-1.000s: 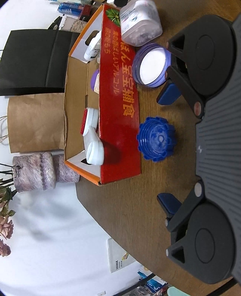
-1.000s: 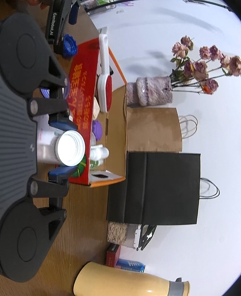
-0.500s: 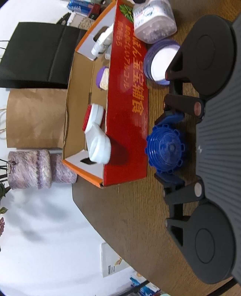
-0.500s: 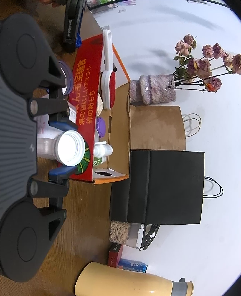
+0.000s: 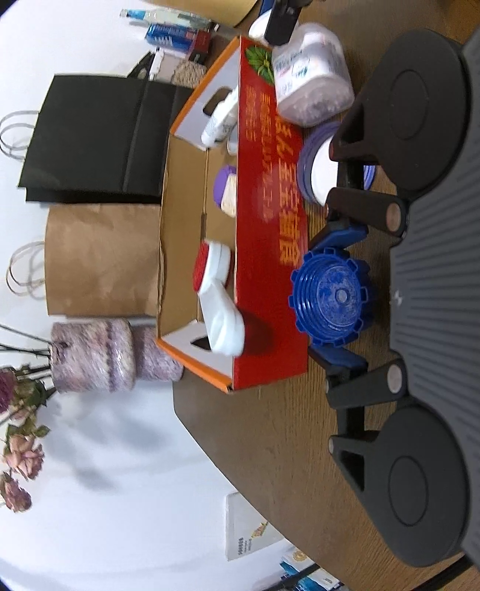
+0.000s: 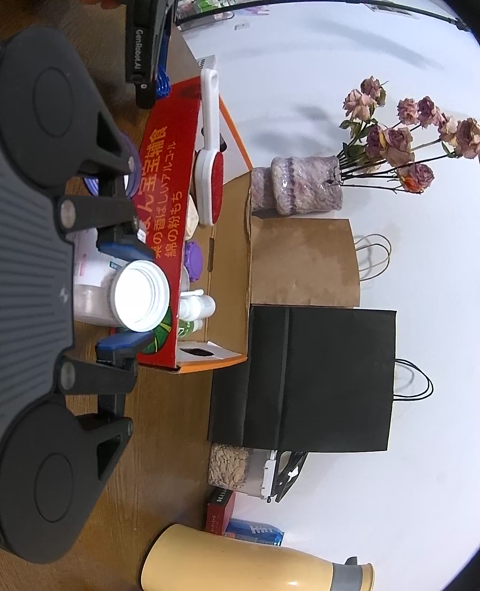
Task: Organize rigid objects
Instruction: 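Carry the white cap and blue cap over the box with both grippers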
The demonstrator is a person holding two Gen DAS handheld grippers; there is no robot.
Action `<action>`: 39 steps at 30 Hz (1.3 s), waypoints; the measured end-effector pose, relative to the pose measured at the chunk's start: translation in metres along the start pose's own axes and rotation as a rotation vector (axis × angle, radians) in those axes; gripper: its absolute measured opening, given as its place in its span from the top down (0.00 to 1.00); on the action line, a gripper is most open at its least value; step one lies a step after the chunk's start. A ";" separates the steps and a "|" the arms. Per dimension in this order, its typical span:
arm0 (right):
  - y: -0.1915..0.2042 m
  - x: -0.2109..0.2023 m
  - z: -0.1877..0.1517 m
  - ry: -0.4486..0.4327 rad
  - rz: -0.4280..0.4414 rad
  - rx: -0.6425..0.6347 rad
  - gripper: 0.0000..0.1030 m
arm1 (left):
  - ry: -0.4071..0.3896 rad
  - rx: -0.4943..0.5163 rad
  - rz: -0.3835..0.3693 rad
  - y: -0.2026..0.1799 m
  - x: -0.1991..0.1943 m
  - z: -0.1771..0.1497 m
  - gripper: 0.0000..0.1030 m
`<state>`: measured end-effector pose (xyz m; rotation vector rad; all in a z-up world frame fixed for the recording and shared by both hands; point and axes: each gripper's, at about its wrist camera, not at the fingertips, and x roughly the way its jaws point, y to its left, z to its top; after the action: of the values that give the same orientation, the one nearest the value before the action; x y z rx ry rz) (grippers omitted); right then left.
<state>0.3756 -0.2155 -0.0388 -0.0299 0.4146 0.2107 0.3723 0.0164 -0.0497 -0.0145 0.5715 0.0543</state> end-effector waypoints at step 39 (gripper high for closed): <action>0.012 0.011 0.020 -0.159 0.036 0.022 0.62 | -0.160 0.009 -0.026 -0.050 -0.015 0.042 0.47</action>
<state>0.3906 -0.1999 -0.0252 0.0162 0.2595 0.2417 0.3850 -0.0326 -0.0064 -0.0086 0.4116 0.0273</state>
